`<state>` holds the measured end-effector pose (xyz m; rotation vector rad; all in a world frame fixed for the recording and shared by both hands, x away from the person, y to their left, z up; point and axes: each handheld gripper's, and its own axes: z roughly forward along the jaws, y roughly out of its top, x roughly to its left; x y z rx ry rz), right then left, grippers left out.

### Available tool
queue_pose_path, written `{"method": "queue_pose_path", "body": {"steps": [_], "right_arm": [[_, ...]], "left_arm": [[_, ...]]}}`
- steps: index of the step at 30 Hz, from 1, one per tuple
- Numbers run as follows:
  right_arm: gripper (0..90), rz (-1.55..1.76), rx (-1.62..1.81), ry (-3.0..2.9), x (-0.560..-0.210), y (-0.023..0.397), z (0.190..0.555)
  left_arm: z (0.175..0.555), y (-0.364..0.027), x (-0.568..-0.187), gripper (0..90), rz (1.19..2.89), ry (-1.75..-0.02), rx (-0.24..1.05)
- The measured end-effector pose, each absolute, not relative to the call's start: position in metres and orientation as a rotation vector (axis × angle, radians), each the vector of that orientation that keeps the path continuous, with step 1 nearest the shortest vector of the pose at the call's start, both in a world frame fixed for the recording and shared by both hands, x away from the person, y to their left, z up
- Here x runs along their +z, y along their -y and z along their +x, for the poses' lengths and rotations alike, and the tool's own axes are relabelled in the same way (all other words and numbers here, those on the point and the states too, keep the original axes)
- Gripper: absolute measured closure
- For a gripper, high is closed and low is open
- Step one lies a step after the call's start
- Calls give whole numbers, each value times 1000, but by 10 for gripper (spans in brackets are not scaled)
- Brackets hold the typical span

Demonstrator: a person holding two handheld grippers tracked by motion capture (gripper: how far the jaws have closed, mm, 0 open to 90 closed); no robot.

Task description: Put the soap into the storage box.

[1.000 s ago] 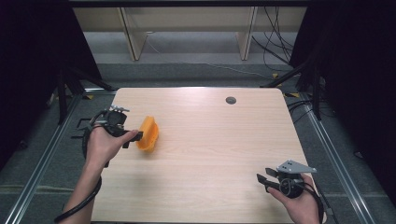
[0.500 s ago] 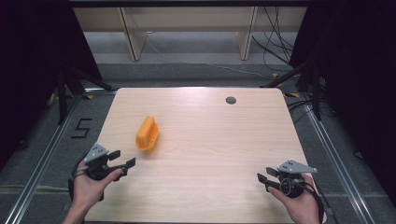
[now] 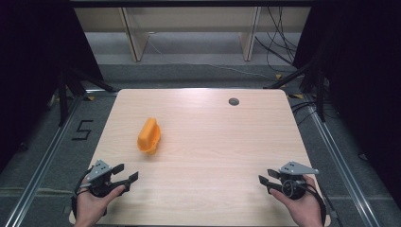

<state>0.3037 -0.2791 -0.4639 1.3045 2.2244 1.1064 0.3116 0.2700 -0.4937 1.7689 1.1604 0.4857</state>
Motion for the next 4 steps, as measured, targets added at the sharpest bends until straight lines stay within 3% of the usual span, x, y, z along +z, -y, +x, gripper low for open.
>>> {"method": "queue_pose_path", "body": {"steps": [4], "right_arm": [[543, 1304, 1108, -2228, -464, 278, 306]], "left_arm": [[309, -268, -495, 282, 1786, -1151, 482]]}}
